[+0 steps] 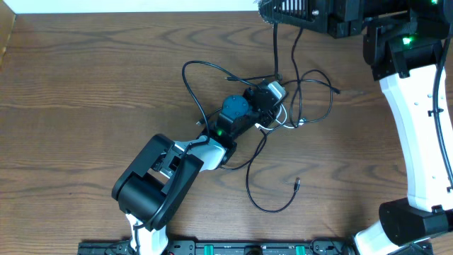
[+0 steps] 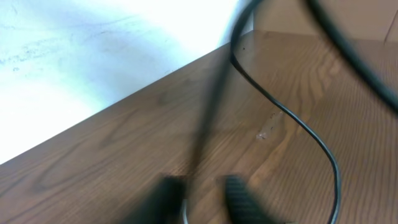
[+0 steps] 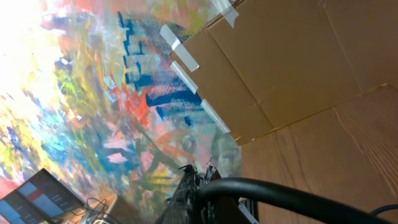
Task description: Untangle cables
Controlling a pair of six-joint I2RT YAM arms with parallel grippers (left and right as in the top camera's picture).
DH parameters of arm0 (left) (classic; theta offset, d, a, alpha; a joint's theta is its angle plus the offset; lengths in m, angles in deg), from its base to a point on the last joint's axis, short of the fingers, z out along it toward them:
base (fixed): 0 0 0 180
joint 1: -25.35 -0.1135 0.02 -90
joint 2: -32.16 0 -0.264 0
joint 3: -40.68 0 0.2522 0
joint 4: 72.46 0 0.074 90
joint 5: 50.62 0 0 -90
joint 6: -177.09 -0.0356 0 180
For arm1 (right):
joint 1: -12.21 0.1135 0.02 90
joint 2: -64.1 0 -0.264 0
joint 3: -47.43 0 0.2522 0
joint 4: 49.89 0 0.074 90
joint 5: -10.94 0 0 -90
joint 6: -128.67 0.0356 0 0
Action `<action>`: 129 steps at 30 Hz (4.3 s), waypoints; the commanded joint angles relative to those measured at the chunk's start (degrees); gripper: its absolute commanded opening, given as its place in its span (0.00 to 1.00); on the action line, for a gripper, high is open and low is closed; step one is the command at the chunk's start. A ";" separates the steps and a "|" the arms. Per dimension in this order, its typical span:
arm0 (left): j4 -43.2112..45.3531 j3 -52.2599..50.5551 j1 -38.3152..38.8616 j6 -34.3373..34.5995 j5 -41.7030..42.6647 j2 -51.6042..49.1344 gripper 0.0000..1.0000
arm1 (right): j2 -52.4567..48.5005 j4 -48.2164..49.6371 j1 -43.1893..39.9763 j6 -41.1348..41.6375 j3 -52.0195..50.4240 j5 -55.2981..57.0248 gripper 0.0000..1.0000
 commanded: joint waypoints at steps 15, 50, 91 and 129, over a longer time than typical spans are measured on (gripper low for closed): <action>-9.90 1.38 -6.51 9.90 -8.79 -0.31 0.08 | 1.46 0.33 -2.67 0.68 0.85 -0.70 0.01; -33.31 1.38 -24.57 29.79 -19.80 0.68 0.08 | 1.09 -0.55 -42.03 -1.99 0.81 -2.62 0.01; -36.11 1.38 -24.46 29.75 -9.11 0.68 0.89 | -13.16 -9.05 -63.04 -3.63 0.15 -2.67 0.99; -36.13 1.38 -24.46 29.77 -9.09 0.68 0.89 | -13.14 -90.84 -51.41 -75.32 -15.21 42.82 0.99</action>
